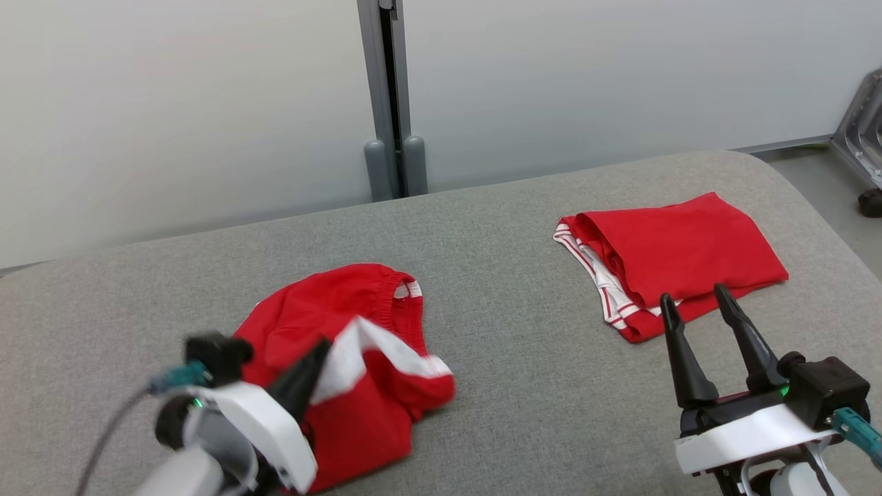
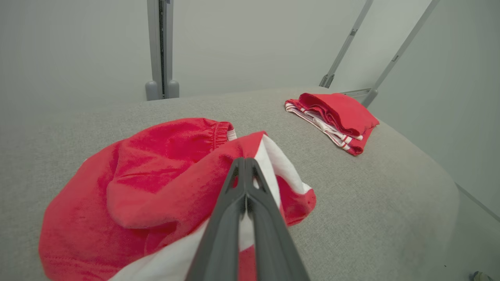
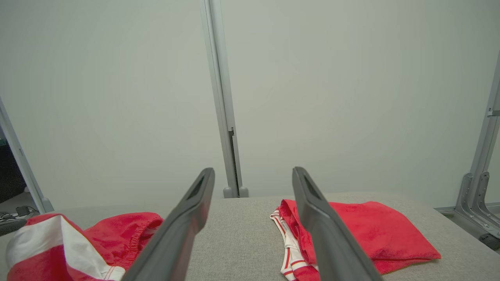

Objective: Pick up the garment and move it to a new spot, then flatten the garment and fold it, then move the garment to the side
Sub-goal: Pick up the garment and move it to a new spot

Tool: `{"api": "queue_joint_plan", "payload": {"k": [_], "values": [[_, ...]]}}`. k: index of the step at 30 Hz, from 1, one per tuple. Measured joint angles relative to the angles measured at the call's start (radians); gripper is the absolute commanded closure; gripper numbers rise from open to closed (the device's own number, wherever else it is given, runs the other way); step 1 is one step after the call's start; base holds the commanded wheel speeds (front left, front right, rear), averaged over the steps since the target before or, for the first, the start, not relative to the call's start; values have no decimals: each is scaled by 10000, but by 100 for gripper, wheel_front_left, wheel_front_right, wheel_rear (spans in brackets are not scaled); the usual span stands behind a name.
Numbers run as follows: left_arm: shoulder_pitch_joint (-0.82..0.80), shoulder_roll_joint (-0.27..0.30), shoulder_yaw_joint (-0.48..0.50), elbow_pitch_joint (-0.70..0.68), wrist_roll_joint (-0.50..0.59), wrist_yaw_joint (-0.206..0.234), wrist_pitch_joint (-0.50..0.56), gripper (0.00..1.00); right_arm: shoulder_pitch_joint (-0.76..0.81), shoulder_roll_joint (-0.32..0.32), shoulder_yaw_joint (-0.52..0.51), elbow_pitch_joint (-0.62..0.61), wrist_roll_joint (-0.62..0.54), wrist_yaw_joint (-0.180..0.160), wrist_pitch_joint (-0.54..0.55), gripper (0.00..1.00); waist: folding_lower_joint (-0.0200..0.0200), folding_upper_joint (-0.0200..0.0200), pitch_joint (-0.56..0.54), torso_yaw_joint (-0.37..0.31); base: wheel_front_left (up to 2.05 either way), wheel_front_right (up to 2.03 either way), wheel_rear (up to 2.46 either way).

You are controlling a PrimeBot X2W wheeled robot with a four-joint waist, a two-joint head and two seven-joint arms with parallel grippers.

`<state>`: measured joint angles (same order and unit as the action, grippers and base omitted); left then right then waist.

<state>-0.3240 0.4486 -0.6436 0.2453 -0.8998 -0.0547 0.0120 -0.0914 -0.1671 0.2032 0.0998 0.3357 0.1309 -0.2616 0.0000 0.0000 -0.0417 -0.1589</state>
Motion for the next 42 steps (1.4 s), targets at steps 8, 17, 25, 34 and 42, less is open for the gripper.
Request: {"api": "queue_joint_plan", "payload": {"k": [8,17,25,34,42], "values": [[580,-984,-441,1985,491,-155,-1787,0,-11,-165,305,345,90,0,0,0,0,0,-247,206,0,0,0],[1136,-111,656,489,1174,1189,-2629,0,350,-174,313,499,165,0,0,0,0,0,-594,620,0,0,0],[2847,922,2236,-1342,1626,2713,-2723,0,466,-205,207,869,161,0,-2,0,1,0,-766,908,0,0,0],[4994,58,4470,-2615,2874,2976,-2761,0,437,-362,209,1290,128,0,0,0,0,0,-805,1014,0,0,0],[5856,-880,5043,-2727,3772,2330,-2761,0,514,-307,130,1457,79,0,0,0,0,0,-925,1130,0,0,0]]}}
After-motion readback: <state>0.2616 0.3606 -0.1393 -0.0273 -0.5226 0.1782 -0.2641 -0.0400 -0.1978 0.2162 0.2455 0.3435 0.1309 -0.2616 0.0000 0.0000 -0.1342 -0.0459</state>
